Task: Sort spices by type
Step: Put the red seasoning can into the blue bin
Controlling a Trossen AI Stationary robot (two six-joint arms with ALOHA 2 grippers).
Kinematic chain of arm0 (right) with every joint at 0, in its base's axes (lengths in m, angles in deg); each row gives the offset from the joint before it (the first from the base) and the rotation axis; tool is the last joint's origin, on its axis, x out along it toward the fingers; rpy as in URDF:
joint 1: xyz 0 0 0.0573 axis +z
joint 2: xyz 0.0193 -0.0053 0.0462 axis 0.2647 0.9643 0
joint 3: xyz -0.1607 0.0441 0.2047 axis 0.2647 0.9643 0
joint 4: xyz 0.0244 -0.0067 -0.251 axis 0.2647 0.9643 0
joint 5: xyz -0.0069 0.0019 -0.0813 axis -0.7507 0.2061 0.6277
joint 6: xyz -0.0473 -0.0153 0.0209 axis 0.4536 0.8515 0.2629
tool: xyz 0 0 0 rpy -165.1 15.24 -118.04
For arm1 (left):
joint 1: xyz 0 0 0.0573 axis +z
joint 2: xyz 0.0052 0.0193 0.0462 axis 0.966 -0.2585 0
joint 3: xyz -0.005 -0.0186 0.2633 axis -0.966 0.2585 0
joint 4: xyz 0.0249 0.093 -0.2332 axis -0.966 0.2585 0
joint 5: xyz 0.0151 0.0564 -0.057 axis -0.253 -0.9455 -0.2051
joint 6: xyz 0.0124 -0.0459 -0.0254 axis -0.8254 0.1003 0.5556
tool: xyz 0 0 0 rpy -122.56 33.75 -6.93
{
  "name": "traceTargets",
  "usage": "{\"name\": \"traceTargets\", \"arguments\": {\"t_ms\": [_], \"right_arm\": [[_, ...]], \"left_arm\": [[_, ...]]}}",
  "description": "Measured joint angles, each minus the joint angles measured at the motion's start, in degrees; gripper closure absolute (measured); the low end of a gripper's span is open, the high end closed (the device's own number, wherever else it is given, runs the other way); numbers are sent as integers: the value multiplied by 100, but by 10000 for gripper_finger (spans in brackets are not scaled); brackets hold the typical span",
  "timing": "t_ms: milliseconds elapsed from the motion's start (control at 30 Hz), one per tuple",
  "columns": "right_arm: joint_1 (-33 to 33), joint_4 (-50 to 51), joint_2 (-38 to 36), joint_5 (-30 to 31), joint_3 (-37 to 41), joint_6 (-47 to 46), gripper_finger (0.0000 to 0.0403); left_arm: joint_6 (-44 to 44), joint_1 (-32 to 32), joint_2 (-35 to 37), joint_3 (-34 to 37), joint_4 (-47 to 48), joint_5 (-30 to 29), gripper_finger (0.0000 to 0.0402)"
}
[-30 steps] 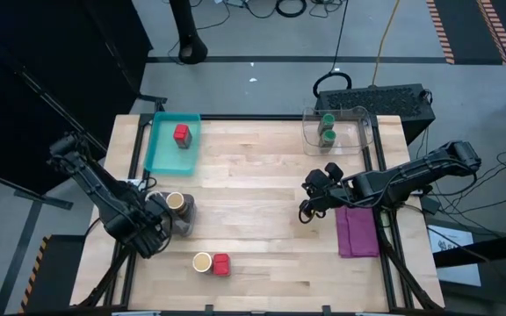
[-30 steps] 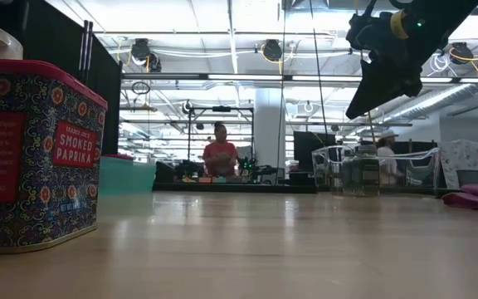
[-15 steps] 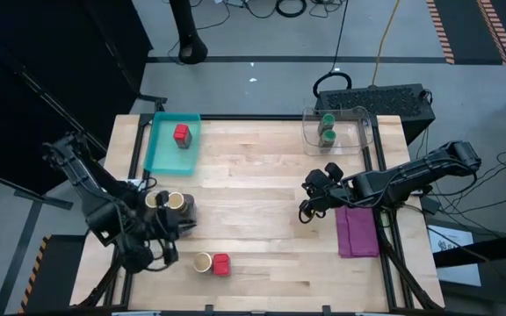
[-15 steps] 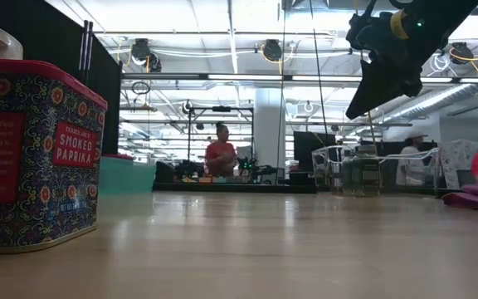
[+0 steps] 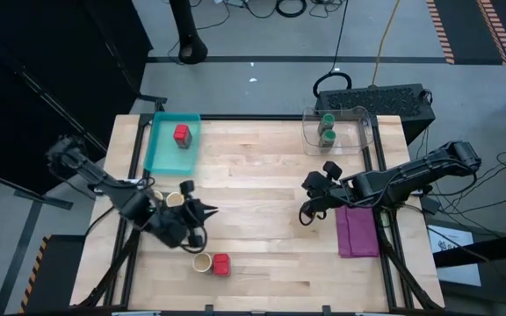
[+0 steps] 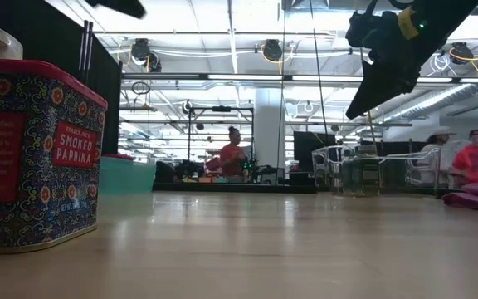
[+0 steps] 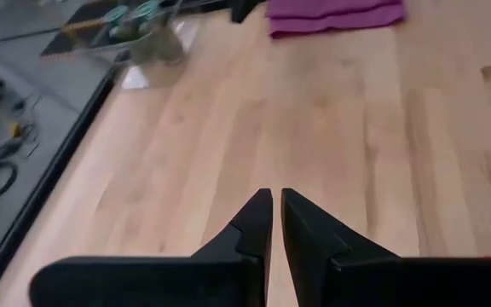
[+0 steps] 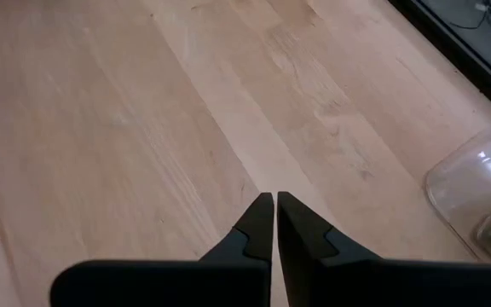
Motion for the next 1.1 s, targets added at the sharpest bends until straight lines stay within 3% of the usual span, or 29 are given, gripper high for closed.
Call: {"name": "traceTargets", "arguments": {"t_ms": [200,300,467,667,733,800,933,1100], "right_arm": [[0,-37,0,-2,0,-3,403],[0,-278,0,-1,0,-22,403],[-43,-490,0,32,0,477,403],[-136,-569,0,77,0,499,403],[-185,-1113,2,125,2,954,403],[-225,-1943,2,-362,2,1760,403],[-53,-3577,47,-1670,-3,2679,403],[430,-4429,638,-1609,-66,2641,403]], "left_arm": [[-2009,748,2,411,-1910,1251,366],[-2805,1292,3,520,-2391,1940,366],[-3648,2253,2,531,-2637,2176,366],[-4105,3170,2,531,-3222,3252,366],[-3942,3343,4,531,-3298,3752,366],[-3793,3362,4,531,-3331,4069,366],[-3280,3130,279,436,-3004,4108,366],[-3225,2735,951,374,-2203,3340,366]]}}
